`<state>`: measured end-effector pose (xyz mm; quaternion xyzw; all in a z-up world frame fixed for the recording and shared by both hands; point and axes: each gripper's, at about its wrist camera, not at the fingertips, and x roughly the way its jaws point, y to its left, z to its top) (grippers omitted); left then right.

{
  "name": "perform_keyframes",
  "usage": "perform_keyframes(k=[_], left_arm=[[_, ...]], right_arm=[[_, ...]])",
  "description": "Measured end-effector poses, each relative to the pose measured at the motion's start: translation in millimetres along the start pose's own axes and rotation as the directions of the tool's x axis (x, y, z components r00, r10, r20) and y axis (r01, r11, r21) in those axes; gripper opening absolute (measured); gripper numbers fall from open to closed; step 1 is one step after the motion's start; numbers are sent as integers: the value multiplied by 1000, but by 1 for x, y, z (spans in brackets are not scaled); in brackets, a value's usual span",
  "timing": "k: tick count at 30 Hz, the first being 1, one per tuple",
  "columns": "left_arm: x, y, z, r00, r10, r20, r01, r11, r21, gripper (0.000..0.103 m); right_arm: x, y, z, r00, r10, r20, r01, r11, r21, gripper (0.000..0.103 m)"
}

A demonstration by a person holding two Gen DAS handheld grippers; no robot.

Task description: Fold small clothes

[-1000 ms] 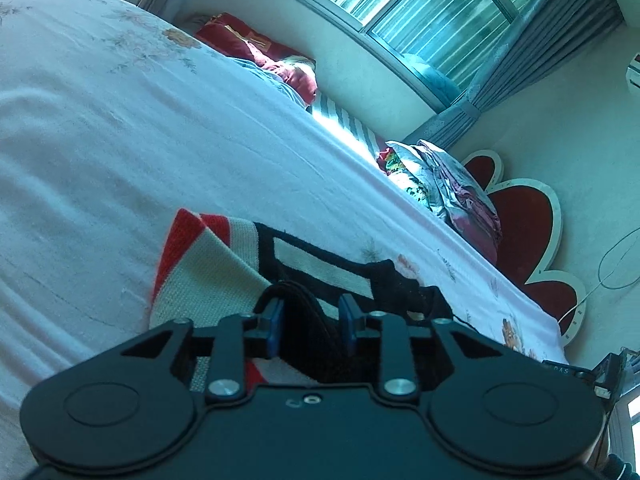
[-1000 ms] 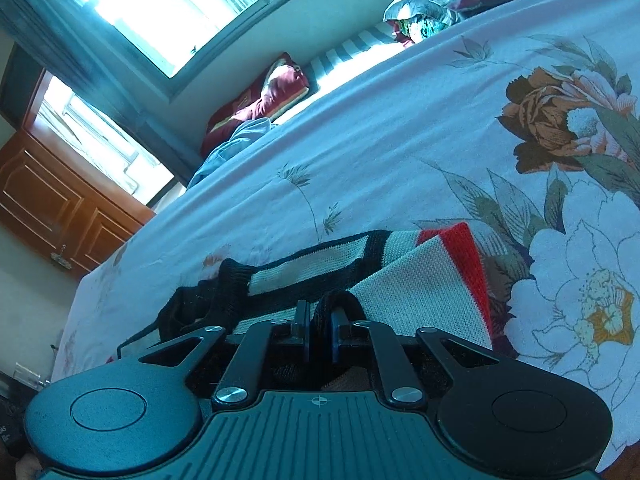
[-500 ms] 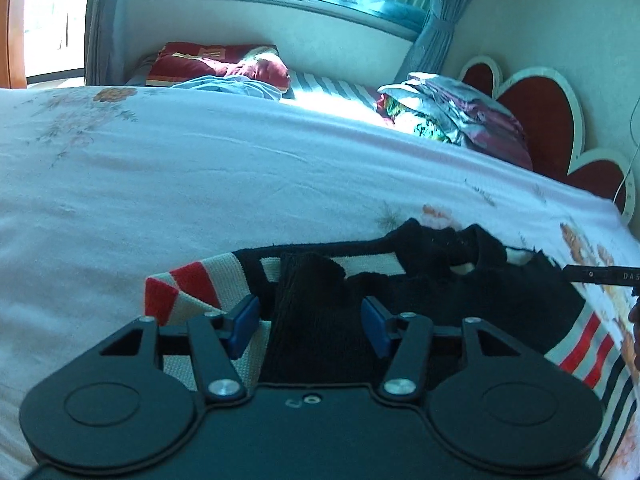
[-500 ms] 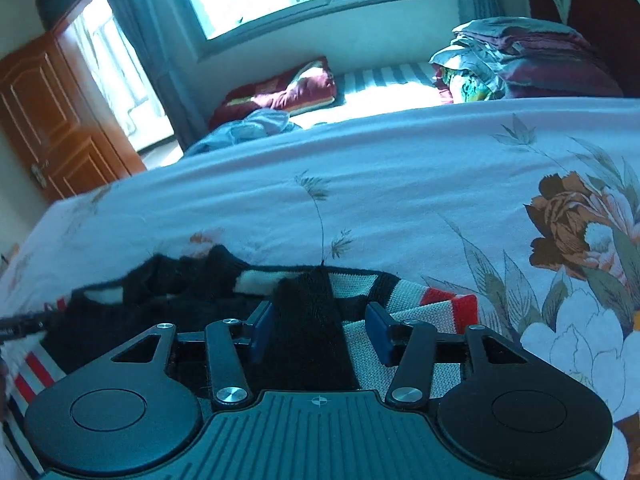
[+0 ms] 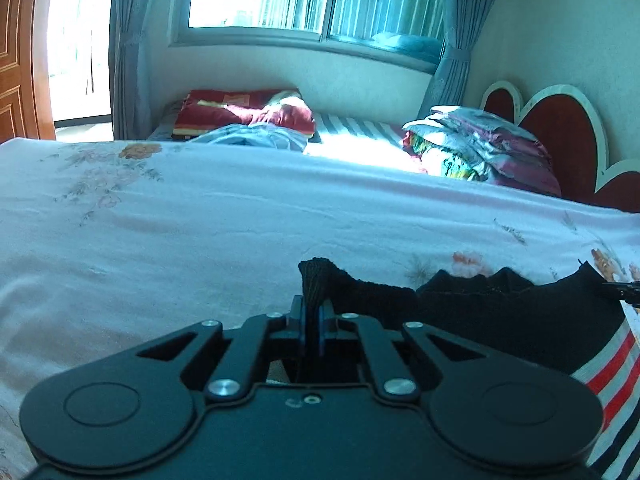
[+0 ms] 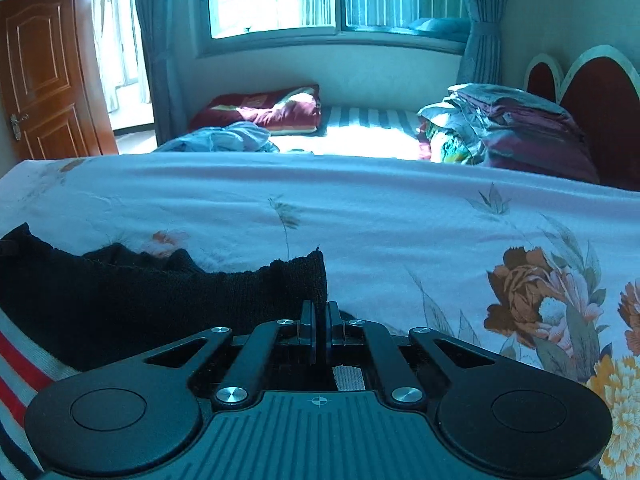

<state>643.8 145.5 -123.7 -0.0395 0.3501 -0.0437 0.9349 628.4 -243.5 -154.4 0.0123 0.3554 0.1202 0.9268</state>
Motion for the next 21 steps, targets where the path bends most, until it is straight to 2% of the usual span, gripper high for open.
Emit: perform_keyframes(k=[2,6,10,18,19,20,21], left_arm=[[19,2,-8,997,24,-68,-23,1000,6,5],[20,-2,-13,998,45,-51,-43,999,33,7],[20,-7,-14,996,68,-50,-65,996,63,9],[20,-13,-14,994,95,-45,-90,991,99,10],[19,-16,-14,994,99,-41,-94,989,114,19],[17,-18,-14,991,132,-35,-127,983,133,41],[14,-21,-14,984,175,-22,-170,974,151,54]], right_arm=[[12,-3,-8,998,-6,-59,7,1000,17,3],[13,-7,-10,998,-15,-55,18,998,54,3],[11,-3,-10,998,-27,-55,27,1000,2,3],[13,0,-10,997,-31,-65,31,999,-12,3],[13,0,-9,997,-35,-67,34,999,-11,4],[11,1,-7,997,-48,-59,47,999,-11,21],[5,3,-6,995,-90,-31,90,996,-13,62]])
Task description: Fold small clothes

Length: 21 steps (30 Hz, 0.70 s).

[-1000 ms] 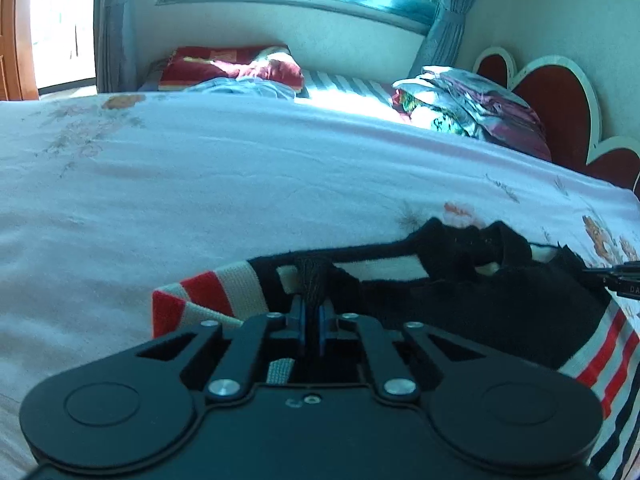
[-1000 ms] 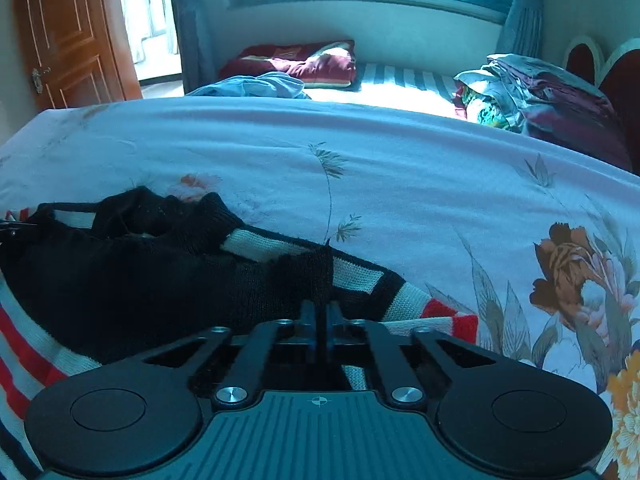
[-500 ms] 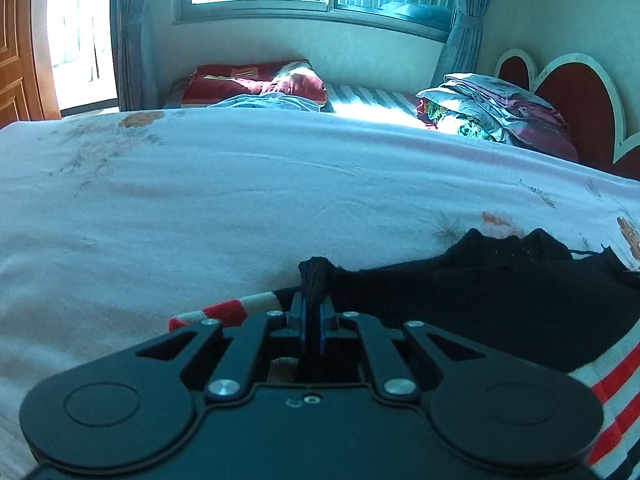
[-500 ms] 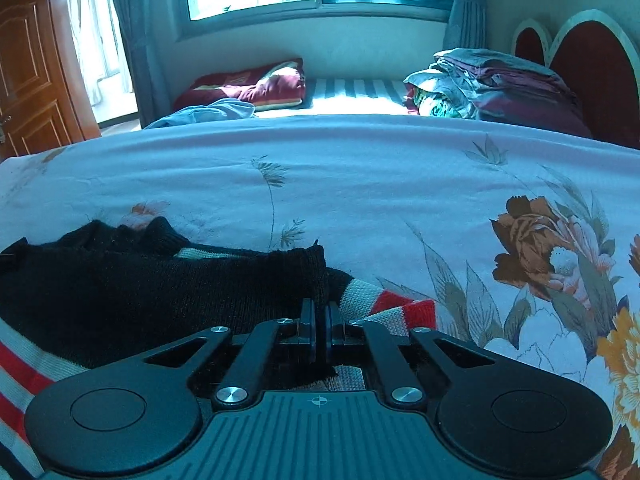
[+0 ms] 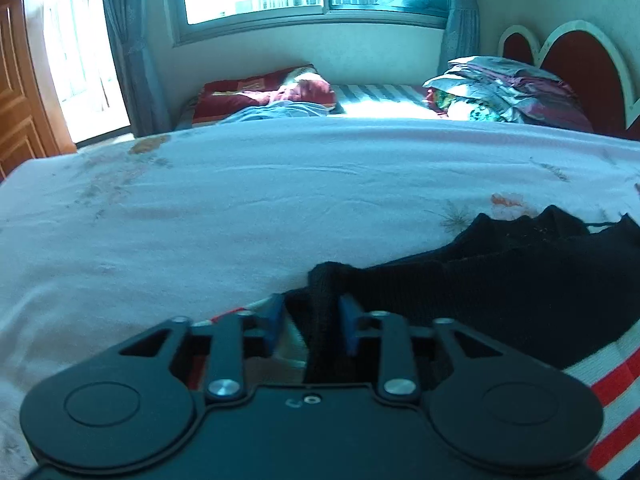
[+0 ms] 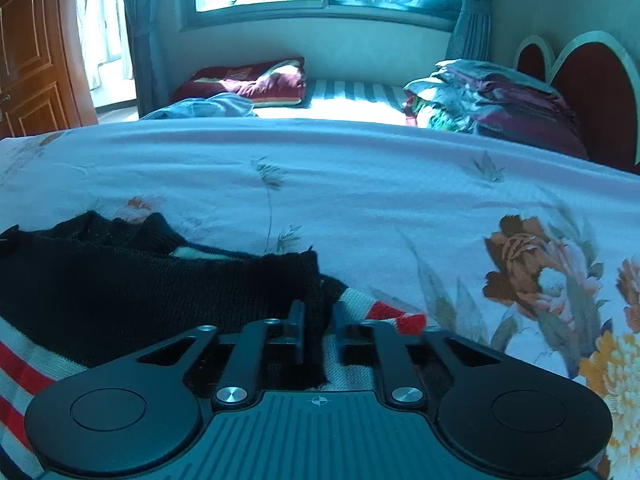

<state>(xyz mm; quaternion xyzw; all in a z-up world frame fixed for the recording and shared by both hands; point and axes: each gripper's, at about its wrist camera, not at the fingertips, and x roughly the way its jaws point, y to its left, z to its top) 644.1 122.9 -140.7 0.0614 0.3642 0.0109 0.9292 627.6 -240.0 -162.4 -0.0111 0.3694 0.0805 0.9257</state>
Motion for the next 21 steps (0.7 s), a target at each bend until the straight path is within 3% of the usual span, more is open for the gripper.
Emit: perform_keyframes(k=[1,2,4,6,8,10,14,16,18,20,21], left_arm=[[-6,0,-1,999,22,25,-22,1000,4,59],[-14,0,0,999,27,46,-27,1000,-2,59],[-32,-4,3,996,20,93,-18,999,-27,56],[-44,-16,8,988,-70,136,78,996,-54,55],[-45,-38,15,976,-174,134,182,982,-50,53],[-36,-61,19,959,-269,92,274,960,-53,53],[-13,-91,12,953,-304,1,304,952,-35,55],[-4,-86,2,957,-288,-23,288,957,-30,56],[-2,-66,-4,974,-225,-9,225,974,-27,57],[-1,-36,-11,991,-130,-6,130,991,-41,57],[0,-21,-14,990,-139,1,138,989,-57,53]], right_arm=[[-7,2,0,998,-41,41,41,999,1,76],[-18,3,0,994,-54,98,53,999,6,78],[-31,6,4,991,-16,134,13,1000,25,60],[-35,22,8,990,66,127,-69,997,16,24],[-29,50,11,981,167,93,-166,986,-24,16],[-21,78,11,972,227,57,-224,973,-63,16],[1,123,3,956,291,-34,-293,948,-121,16],[6,127,-2,956,289,-50,-293,942,-164,16],[6,117,-4,969,241,-49,-246,949,-196,16],[8,86,-6,996,81,-26,-84,978,-189,16],[9,67,-7,1000,7,-27,-12,986,-163,16]])
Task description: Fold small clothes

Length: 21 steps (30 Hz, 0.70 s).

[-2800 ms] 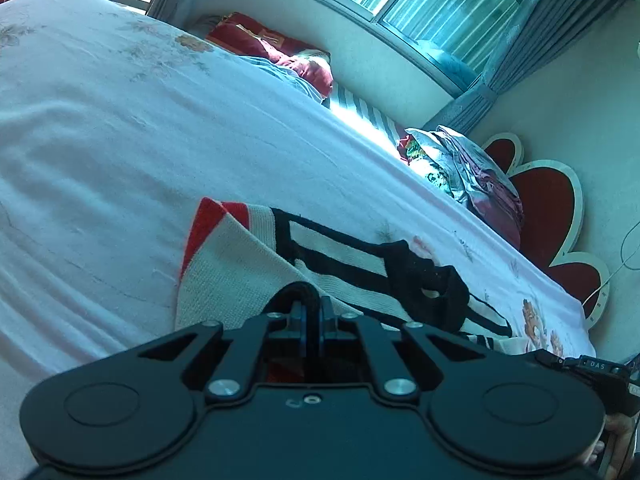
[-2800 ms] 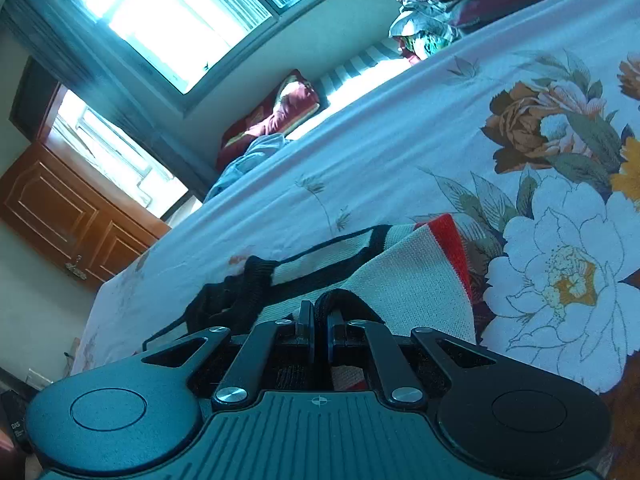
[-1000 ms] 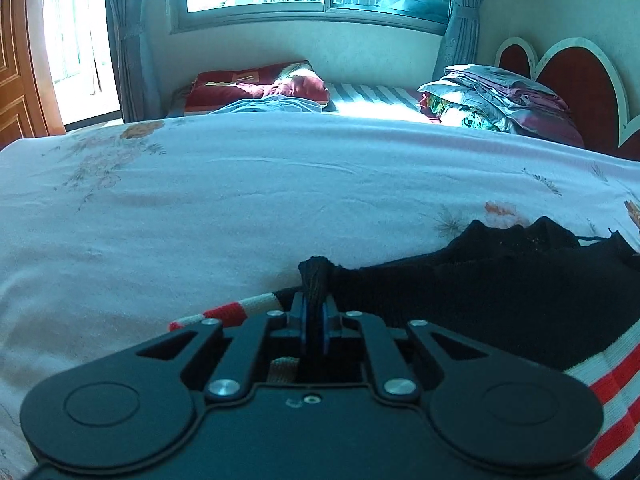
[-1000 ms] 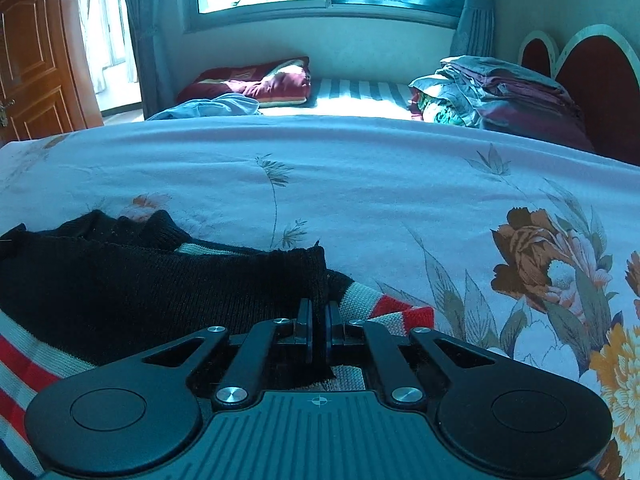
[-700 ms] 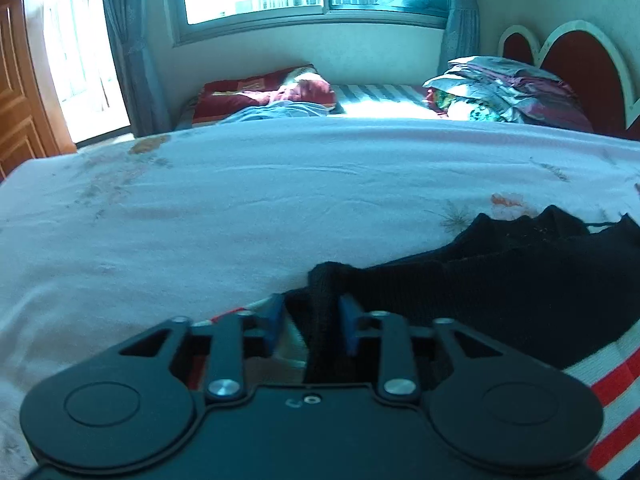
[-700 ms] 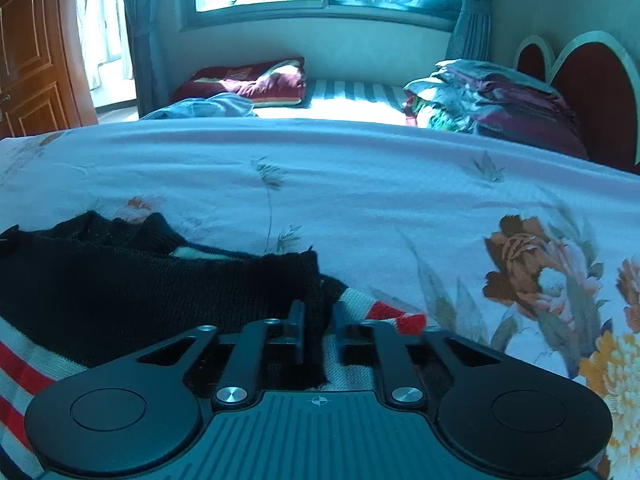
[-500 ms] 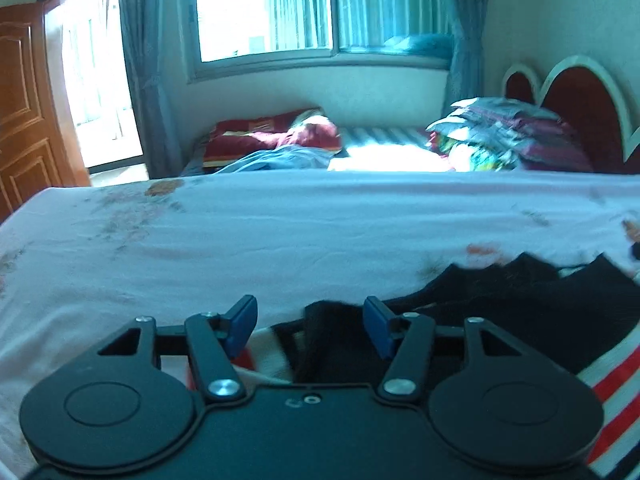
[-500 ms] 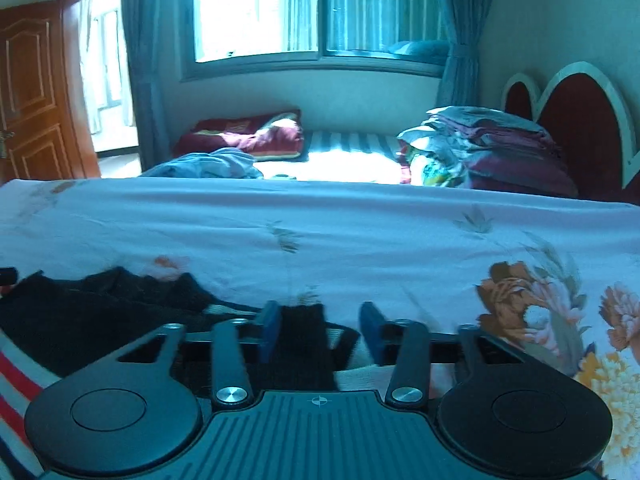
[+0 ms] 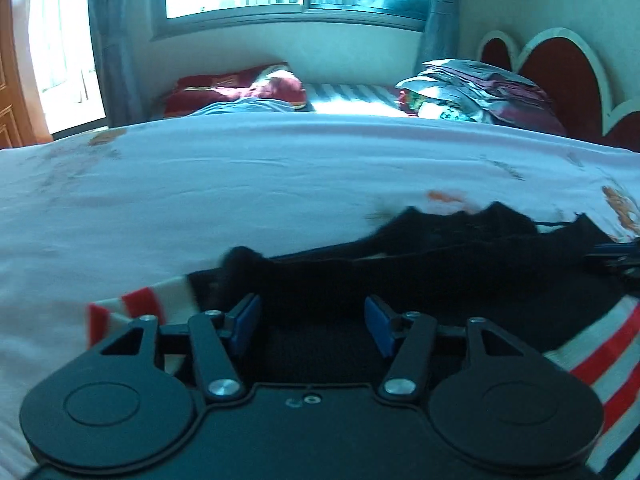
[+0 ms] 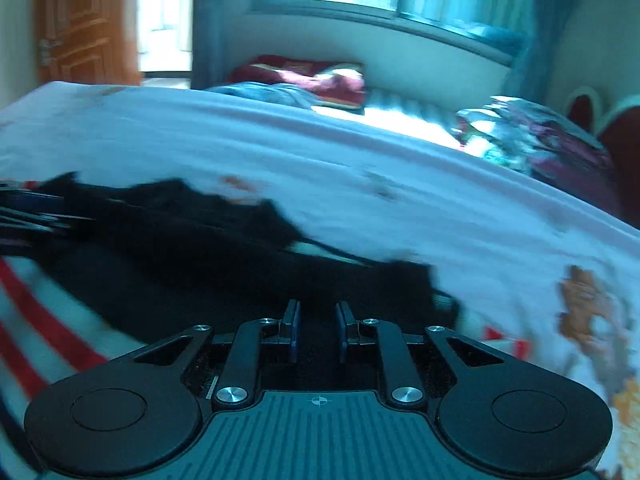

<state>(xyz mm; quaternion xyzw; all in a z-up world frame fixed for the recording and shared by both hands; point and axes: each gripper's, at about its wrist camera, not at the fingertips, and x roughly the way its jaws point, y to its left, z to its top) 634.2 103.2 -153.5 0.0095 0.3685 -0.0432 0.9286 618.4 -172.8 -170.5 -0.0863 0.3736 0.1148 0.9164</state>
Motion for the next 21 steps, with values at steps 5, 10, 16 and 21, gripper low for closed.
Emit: perform_keyframes(k=[5,10,16,21], left_arm=[[-3,-2,4,1000,12,8,-13,998,54,45],[-23,-28,3,997,70,42,-73,995,63,54],[-49,-81,-25,998,-47,39,45,997,65,55],[-51,-88,-30,998,-62,16,61,997,36,54]], right_arm=[[-4,-39,-8,1000,11,-11,-10,999,38,16],[-33,-24,-5,998,10,61,-14,998,63,17],[-61,46,-12,979,183,93,-184,983,1,17],[-52,74,-19,969,245,36,-244,970,-13,17]])
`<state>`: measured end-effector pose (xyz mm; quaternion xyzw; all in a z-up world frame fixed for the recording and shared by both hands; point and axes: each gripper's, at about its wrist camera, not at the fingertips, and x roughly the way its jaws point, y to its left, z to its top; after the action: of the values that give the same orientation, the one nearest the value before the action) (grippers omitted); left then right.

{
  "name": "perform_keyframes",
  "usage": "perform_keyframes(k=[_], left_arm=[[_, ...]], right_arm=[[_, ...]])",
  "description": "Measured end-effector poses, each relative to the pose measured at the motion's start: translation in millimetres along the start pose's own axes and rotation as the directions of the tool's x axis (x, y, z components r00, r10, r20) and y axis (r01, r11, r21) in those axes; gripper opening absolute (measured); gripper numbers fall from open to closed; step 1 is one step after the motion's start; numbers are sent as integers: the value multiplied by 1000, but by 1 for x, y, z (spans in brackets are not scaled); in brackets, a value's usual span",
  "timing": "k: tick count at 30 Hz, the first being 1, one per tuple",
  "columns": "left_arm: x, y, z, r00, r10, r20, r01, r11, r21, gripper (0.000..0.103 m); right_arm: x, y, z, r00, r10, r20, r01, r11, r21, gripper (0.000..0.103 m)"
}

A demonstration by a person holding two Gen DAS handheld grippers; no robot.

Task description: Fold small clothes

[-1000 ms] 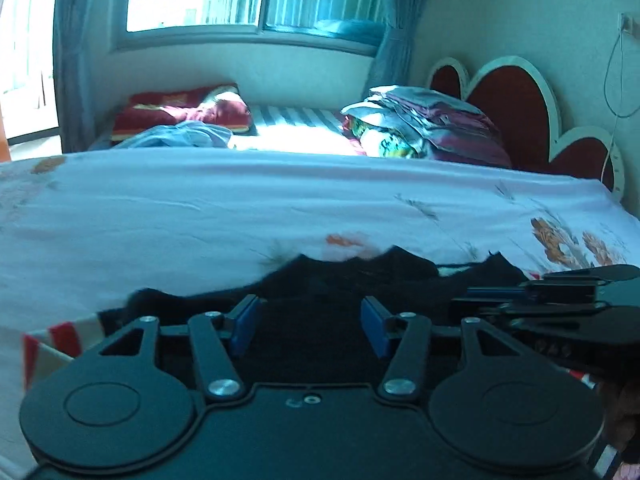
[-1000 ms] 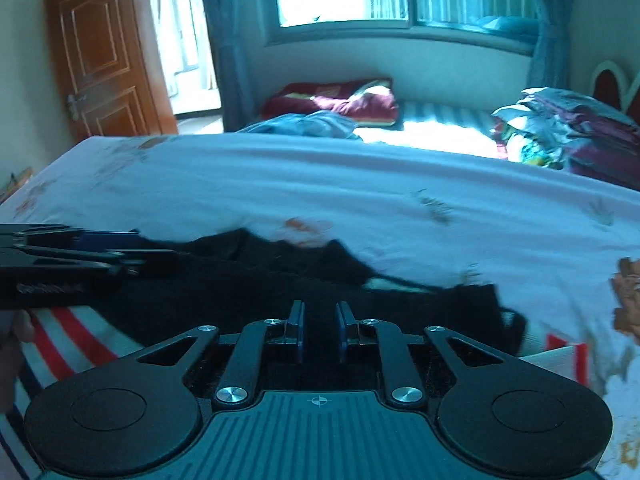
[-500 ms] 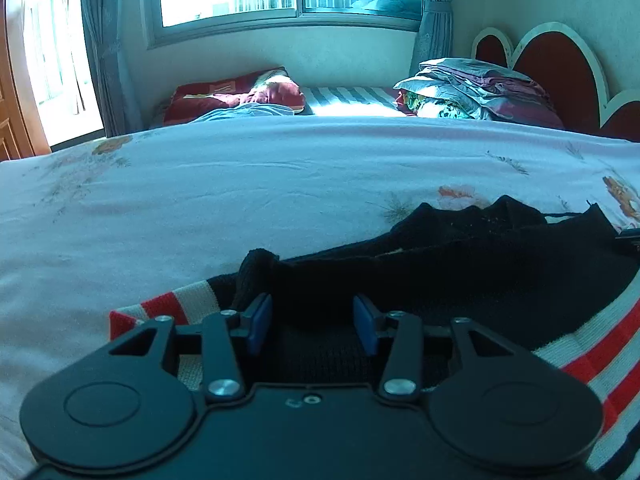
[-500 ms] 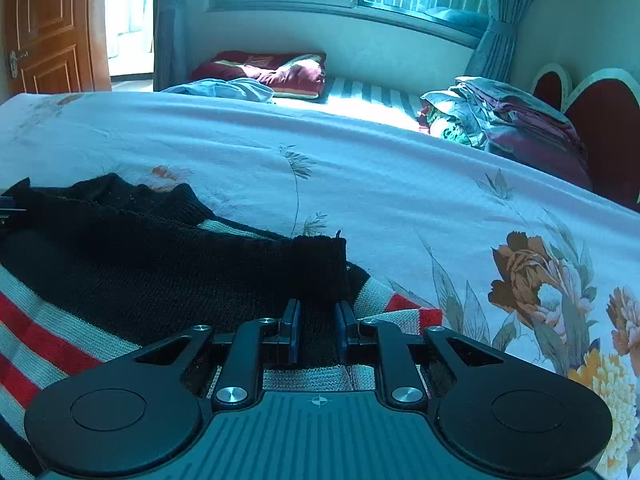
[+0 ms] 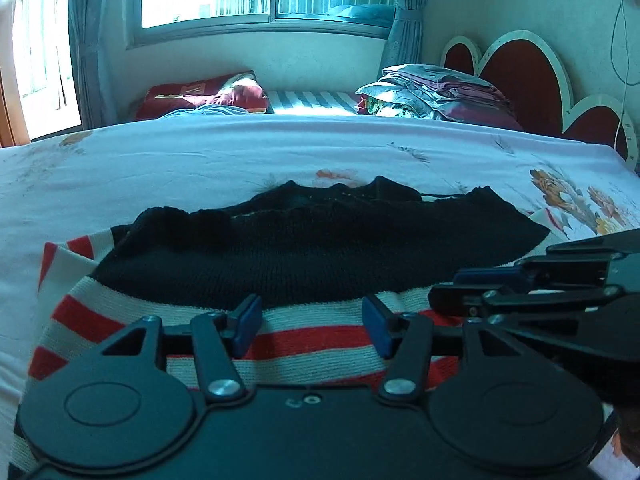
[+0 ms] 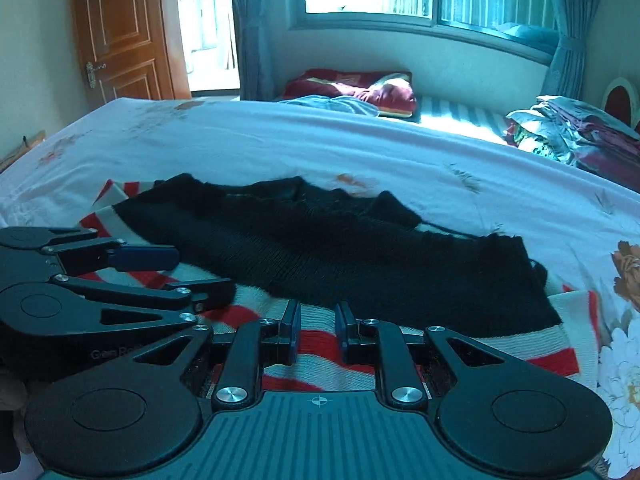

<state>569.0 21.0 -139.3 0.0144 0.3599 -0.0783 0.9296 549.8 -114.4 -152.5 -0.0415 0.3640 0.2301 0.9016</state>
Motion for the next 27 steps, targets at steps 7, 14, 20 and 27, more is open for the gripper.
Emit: perform_keyframes(k=[7,14,20,27], left_arm=[[-9,44,-10,996,88,-18,-88,996,3,57],[-28,73,-16,993,119,-23,-121,991,-59,55],[-38,6,-18,1000,-7,1,7,1000,-14,56],[-30,-16,-32,999,-19,-28,20,1000,7,56]], right_arm=[[-11,-35,-15,989,-140,-36,141,990,14,17],[-45,-101,-35,975,-213,-69,220,968,121,17],[-59,-39,-25,997,-73,11,72,995,70,17],[-37,6,-37,1000,2,-31,-1,1000,14,44]])
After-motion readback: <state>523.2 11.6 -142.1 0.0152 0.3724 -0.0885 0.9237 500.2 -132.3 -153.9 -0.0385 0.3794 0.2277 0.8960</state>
